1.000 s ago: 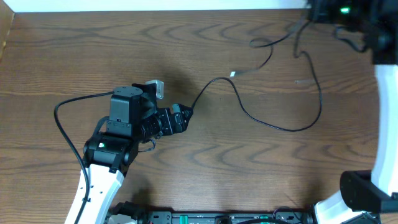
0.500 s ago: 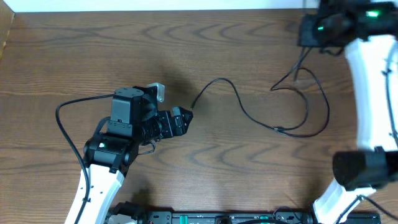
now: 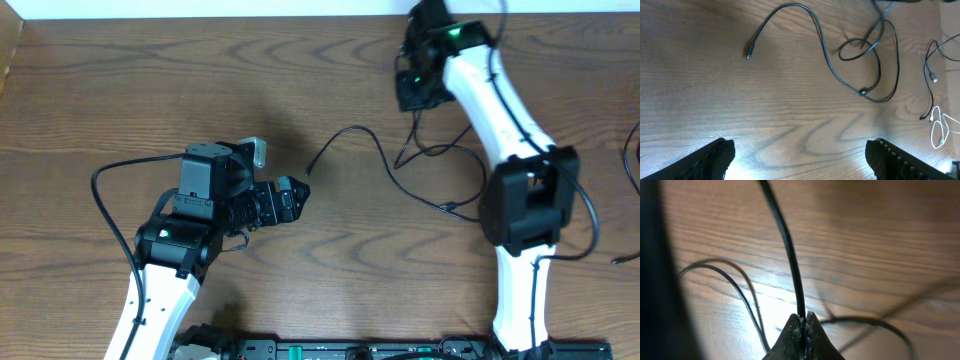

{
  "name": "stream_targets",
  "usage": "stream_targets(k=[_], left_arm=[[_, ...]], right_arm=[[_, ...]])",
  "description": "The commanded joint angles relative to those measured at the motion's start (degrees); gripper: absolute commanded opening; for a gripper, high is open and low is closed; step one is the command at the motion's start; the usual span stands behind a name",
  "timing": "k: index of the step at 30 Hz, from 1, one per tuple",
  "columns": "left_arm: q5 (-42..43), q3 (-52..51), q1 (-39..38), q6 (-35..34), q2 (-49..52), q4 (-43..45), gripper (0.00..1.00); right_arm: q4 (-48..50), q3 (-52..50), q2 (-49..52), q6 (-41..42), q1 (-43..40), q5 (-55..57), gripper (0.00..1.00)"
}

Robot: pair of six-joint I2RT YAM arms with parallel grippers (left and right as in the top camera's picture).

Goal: Untangle cables

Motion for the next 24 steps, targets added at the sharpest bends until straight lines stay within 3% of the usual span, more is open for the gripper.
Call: stream_targets(k=[1, 3, 6, 12, 13, 24], left_arm=[[-0.74, 0.39, -0.22, 1.7, -0.02, -0.35, 0.89], [-0.72, 0.39, -0.22, 1.7, -0.02, -0.37, 0.89], [-0.76, 0.39, -0.22, 1.92, -0.02, -0.37, 0.89], [-1.79, 0.39, -0.22, 1.92, -0.02, -0.55, 0.89], [-1.79, 0.39, -0.22, 1.92, -0.02, -0.55, 0.89], [-1.79, 0.39, -0.22, 1.9, -0.02, -0.57, 0.89]], right_arm=[[0.37, -0.15, 2.6, -0.81, 2.56, 0.46, 0.04], [0.31, -0.15, 3.72, -1.46, 3.43, 0.44, 0.12], [0.15, -0.15, 4.87, -2.29, 4.44, 0.44, 0.38], [0.72, -0.17, 5.68, -2.49, 5.9, -0.02, 0.5], [0.83, -0.17, 5.68, -3.13, 6.08, -0.87, 0.57], [2.03, -2.08, 5.84, -3.48, 6.43, -1.68, 0.62]])
